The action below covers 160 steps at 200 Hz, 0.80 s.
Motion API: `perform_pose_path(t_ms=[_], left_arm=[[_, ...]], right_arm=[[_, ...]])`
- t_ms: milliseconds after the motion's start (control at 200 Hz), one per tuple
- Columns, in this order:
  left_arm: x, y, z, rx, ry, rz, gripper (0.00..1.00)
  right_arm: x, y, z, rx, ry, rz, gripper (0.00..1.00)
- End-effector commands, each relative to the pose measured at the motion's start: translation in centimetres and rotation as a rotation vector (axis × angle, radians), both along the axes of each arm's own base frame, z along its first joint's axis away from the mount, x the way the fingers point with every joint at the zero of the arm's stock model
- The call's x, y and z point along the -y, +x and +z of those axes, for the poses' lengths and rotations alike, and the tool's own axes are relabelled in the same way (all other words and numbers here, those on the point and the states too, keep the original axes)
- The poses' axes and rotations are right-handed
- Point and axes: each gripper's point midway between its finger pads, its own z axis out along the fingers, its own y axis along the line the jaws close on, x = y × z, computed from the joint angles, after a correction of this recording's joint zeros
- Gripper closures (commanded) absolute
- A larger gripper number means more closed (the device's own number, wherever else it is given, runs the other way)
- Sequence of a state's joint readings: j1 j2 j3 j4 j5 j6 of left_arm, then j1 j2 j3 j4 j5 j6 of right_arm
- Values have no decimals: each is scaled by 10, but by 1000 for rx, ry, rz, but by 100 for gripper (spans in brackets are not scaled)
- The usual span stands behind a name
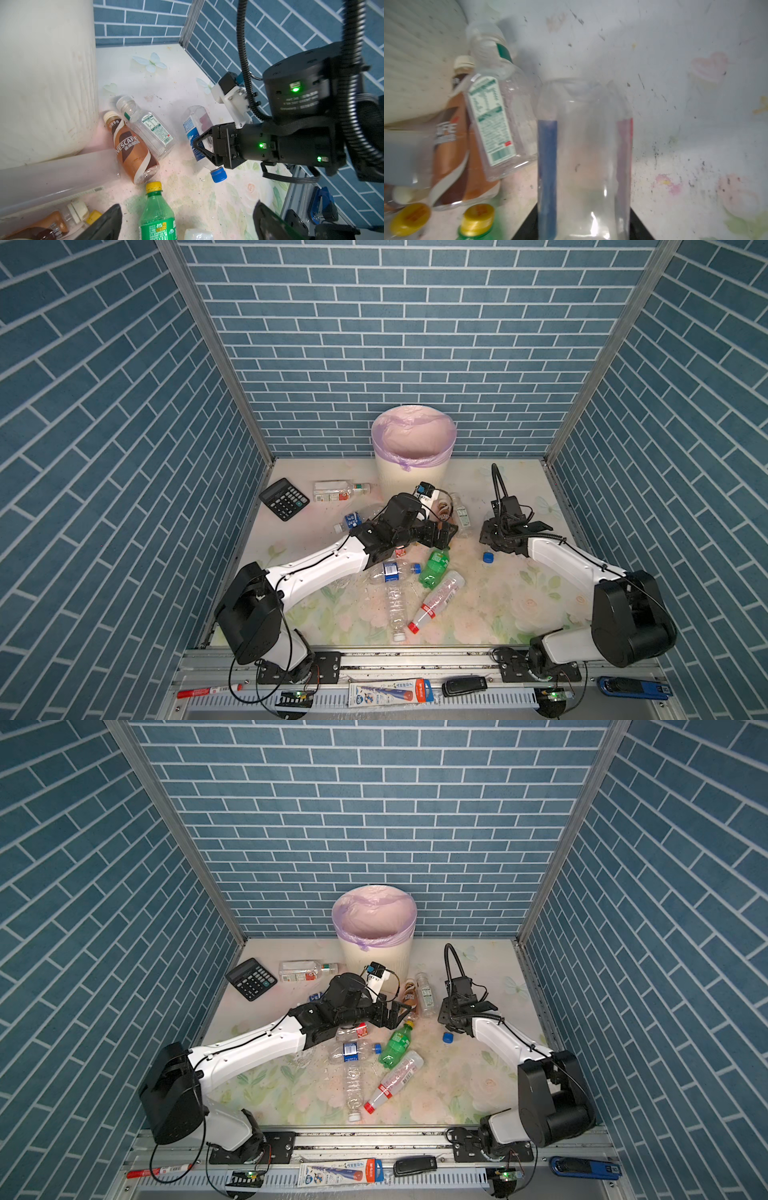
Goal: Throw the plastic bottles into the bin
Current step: 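Lift the bottle with the right gripper and carry it above the bin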
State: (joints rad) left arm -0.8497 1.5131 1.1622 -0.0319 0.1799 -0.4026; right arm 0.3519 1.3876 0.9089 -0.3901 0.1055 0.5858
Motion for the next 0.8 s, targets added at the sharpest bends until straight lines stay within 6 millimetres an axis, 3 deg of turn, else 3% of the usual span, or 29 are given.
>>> perform_pose_path(t_ms=[0, 230, 475, 670, 795], left_arm=[[-2, 4, 26, 48, 32, 8, 1], [-12, 31, 87, 91, 23, 38, 1], [-43, 71, 144, 125, -57, 127, 1], [-73, 94, 177, 172, -110, 189, 1], [-89, 104, 187, 187, -127, 218, 1]], right_arm=[[-7, 11, 73, 119, 37, 40, 52], [-33, 35, 214, 400, 166, 138, 53], [-61, 50, 367, 771, 270, 291, 55], [-60, 40, 457, 1078, 270, 334, 54], [-56, 39, 489, 1223, 287, 311, 58]])
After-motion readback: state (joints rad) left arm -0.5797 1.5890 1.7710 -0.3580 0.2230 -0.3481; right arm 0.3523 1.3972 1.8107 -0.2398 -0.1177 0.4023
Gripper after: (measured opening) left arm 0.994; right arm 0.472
